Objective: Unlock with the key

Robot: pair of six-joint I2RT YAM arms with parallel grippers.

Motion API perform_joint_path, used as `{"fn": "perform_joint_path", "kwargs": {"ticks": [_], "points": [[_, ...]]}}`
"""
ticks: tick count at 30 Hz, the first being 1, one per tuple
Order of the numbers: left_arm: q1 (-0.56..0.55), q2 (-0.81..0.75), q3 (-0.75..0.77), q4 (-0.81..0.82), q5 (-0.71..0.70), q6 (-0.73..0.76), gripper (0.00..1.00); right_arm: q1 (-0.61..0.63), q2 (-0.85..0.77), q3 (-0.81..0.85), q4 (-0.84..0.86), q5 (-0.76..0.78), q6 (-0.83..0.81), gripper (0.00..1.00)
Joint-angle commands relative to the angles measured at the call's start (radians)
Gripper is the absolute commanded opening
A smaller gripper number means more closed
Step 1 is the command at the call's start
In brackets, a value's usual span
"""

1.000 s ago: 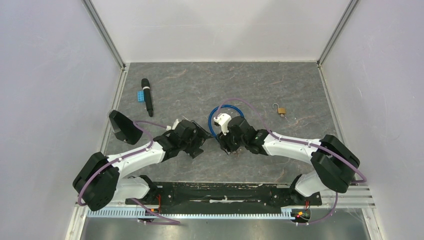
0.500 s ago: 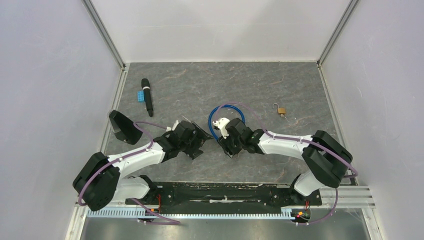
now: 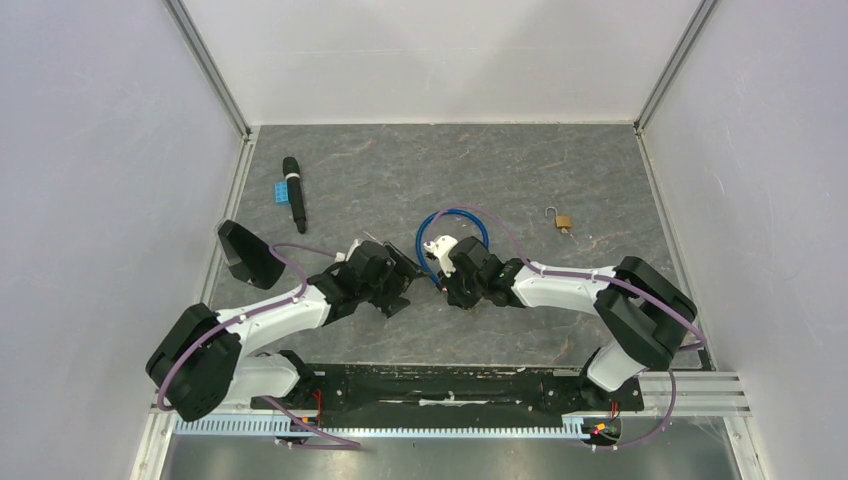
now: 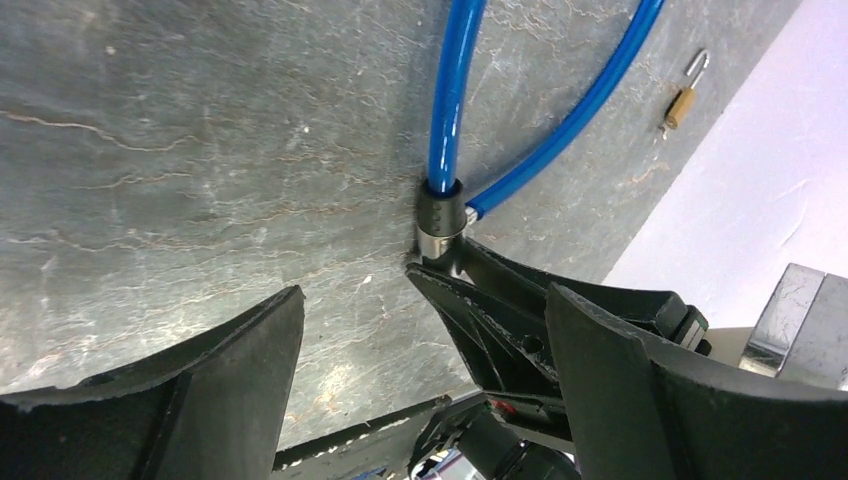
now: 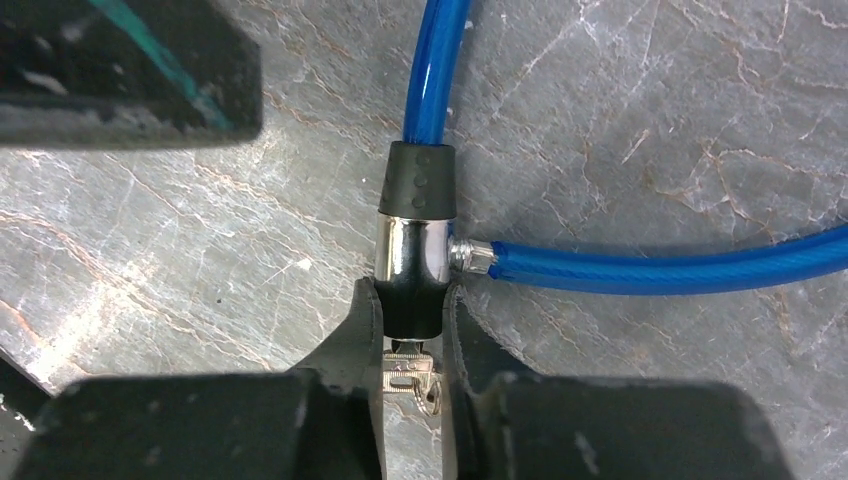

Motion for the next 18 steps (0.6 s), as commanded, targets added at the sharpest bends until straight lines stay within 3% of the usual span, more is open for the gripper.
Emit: {"fn": "perform_joint_path", "kwargs": {"ticks": [1,13,18], "points": [[0.006,0.022,-0.023,0.130,0.047,0.010,0.95,-0.002,-0.051,0.004,0.071,-0.015,0.008,0.00],[0.002,0.213,0.009,0.372,0.219,-0.023,0.98,-0.003,-0.218,-0.086,0.239,-0.164,0.016,0.00],[-0.016,0.261,0.032,0.432,0.242,-0.034,0.93,-0.002,-0.227,-0.097,0.254,-0.184,0.011,0.00]]}}
